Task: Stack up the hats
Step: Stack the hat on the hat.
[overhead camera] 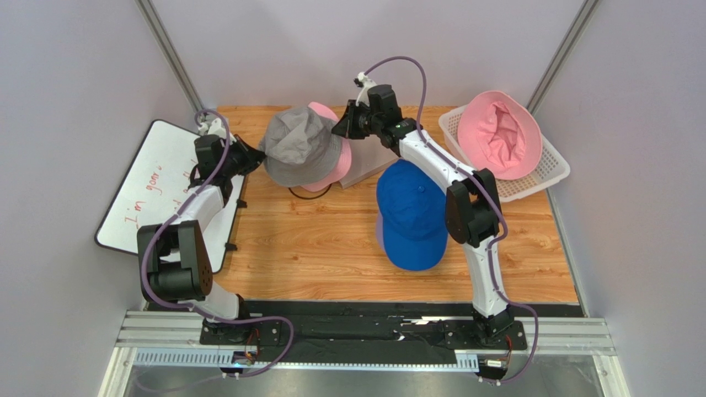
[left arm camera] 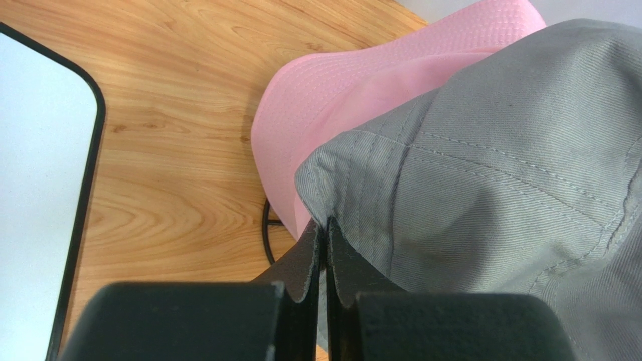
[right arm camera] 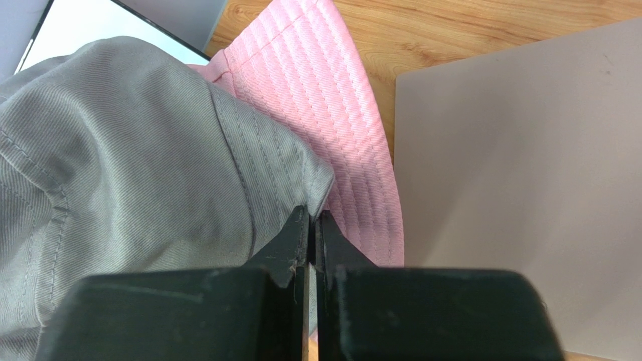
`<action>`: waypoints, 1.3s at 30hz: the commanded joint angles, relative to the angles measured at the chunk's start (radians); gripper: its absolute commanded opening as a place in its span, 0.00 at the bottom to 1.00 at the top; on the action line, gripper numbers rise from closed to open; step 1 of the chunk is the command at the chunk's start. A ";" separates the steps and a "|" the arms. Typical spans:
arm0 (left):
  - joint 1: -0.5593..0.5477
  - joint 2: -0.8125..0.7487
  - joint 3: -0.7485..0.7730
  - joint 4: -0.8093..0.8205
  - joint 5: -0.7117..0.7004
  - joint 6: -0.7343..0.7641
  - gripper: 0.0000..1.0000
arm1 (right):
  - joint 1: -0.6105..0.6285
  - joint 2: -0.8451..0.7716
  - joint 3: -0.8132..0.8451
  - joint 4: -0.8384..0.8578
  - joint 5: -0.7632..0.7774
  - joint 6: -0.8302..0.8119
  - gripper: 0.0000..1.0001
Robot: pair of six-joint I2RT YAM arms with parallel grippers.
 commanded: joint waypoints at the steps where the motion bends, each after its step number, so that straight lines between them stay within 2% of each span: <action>1: -0.030 0.037 0.039 -0.110 -0.110 0.089 0.00 | -0.011 -0.046 -0.027 -0.074 0.096 -0.056 0.00; 10: -0.060 0.140 0.065 -0.124 -0.133 0.094 0.00 | -0.005 -0.030 -0.023 -0.119 0.167 -0.083 0.00; 20: -0.074 0.145 0.037 -0.091 -0.073 0.042 0.00 | -0.005 -0.036 -0.049 -0.175 0.254 -0.132 0.00; 24: -0.078 0.137 -0.007 -0.032 -0.026 -0.015 0.00 | -0.003 -0.052 -0.104 -0.182 0.282 -0.143 0.00; 31: -0.086 0.083 -0.059 0.017 -0.032 -0.053 0.00 | -0.003 -0.092 -0.177 -0.193 0.329 -0.162 0.00; 39: -0.092 0.166 -0.070 0.058 -0.021 -0.075 0.00 | 0.006 -0.147 -0.268 -0.209 0.326 -0.152 0.00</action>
